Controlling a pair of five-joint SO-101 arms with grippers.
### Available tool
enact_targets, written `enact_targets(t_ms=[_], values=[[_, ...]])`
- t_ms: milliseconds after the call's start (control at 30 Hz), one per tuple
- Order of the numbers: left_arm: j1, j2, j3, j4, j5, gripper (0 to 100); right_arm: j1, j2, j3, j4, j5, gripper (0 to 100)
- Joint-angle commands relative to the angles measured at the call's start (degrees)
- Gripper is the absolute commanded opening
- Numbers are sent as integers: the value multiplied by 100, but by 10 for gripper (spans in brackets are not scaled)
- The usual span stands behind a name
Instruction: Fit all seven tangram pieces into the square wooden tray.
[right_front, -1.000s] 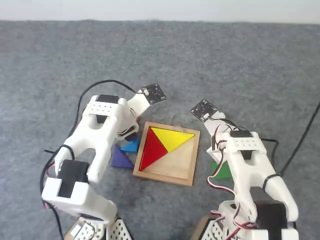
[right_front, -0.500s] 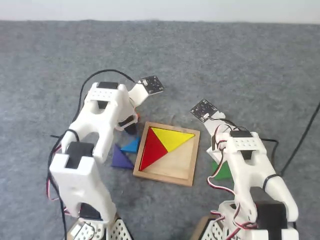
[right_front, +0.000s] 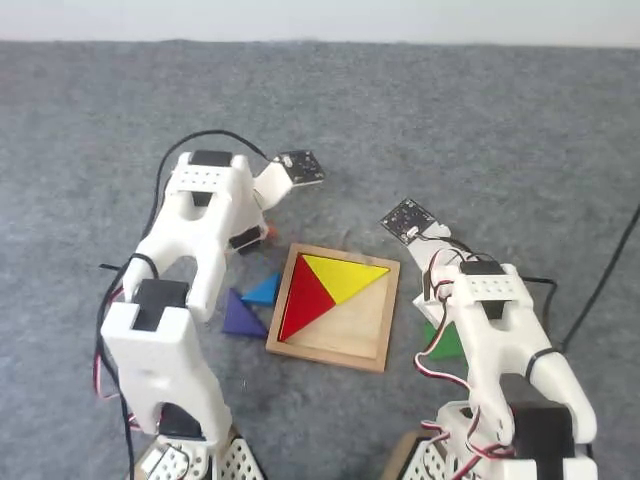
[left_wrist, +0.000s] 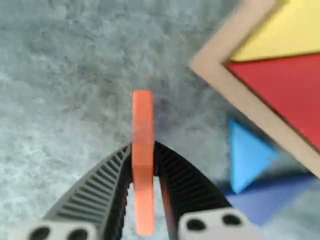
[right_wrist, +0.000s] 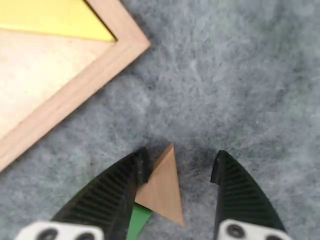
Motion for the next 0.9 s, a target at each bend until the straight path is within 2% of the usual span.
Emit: enact_targets(t_ms=[0,133,200,400,533,700,867], values=[[-26,-624,-347,651,-88,40,40,-286,-26,-92,-26,226],[79,-967,-338,1240,-9,22,40,-286,-26,-92,-26,226],[264,-1187,-338,1565,281,15,40,-286,-26,-92,-26,226],[1292,-1952,-84,1996,2303,15,57,-286,-26,-92,-26,226],[2207,-2286,646,1407,3385,15,84,-321,-26,-92,-62,226],[2998,-2312,1596,-281,4536,14,207,-347,-26,-92,-88,226],[3244,-2004,1763,-888,4721,14,268,-400,-53,-110,-290,229]])
